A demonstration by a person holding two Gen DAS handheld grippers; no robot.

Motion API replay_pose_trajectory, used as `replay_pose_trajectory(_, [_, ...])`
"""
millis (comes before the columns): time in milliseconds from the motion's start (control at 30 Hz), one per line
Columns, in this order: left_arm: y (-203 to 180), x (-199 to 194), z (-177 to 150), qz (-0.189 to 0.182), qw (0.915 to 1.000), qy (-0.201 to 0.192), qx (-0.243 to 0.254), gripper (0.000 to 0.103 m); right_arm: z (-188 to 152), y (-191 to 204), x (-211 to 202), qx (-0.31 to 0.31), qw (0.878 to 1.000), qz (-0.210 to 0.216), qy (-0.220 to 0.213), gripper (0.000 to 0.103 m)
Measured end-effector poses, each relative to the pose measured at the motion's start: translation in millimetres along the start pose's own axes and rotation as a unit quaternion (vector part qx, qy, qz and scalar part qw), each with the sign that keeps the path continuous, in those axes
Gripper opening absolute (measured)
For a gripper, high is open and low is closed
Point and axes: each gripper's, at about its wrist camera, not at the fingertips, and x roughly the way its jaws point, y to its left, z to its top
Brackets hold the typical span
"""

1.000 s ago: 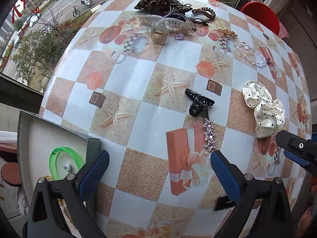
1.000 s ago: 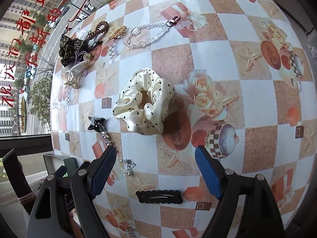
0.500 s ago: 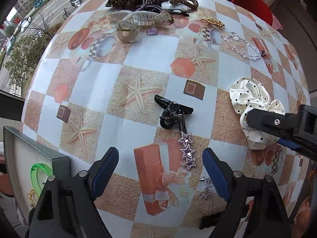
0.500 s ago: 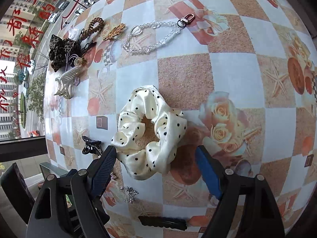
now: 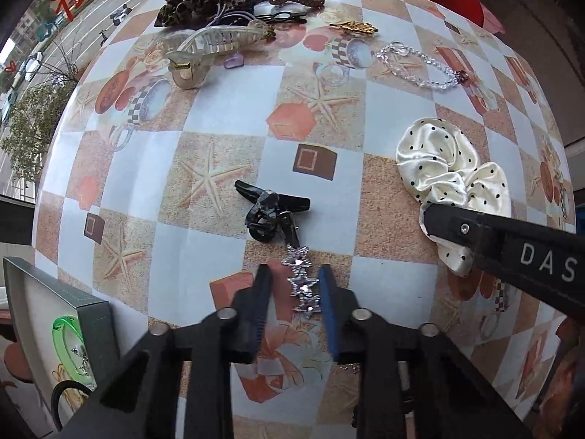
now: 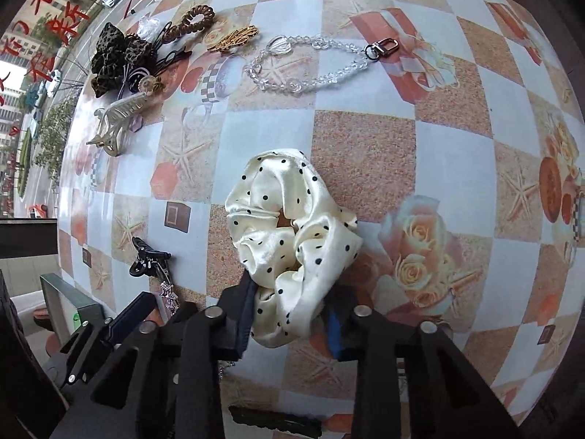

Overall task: Organize jewelry
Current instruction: 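Grasp the star rhinestone clip with the left gripper while the right grasps the cream scrunchie, then carry the star clip and scrunchie over the white box with both grippers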

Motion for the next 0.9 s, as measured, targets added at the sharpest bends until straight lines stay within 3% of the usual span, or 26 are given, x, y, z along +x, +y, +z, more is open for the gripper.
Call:
replay_pose_trajectory(300, [14.8, -21.4, -16.5, -0.045, 0.9990, -0.003, -0.004, 0.020, -16.4, -21.4, -23.2, 0.022, 0.999, 0.031, -0.017, 0.017])
replay_pose_trajectory(500, [24.8, -44.1, -36.2, -0.041, 0.9989, -0.015, 0.019, 0.020, -39.9, -30.1, -37.9, 0.041, 0.997, 0.056, -0.016, 0.018])
replay_pose_trajectory(900, [49.5, -97.2, -95.4, -0.044, 0.9971, -0.033, 0.053, 0.020, -96.1, -27.5, -56.5, 0.054, 0.997, 0.058, -0.006, 0.018])
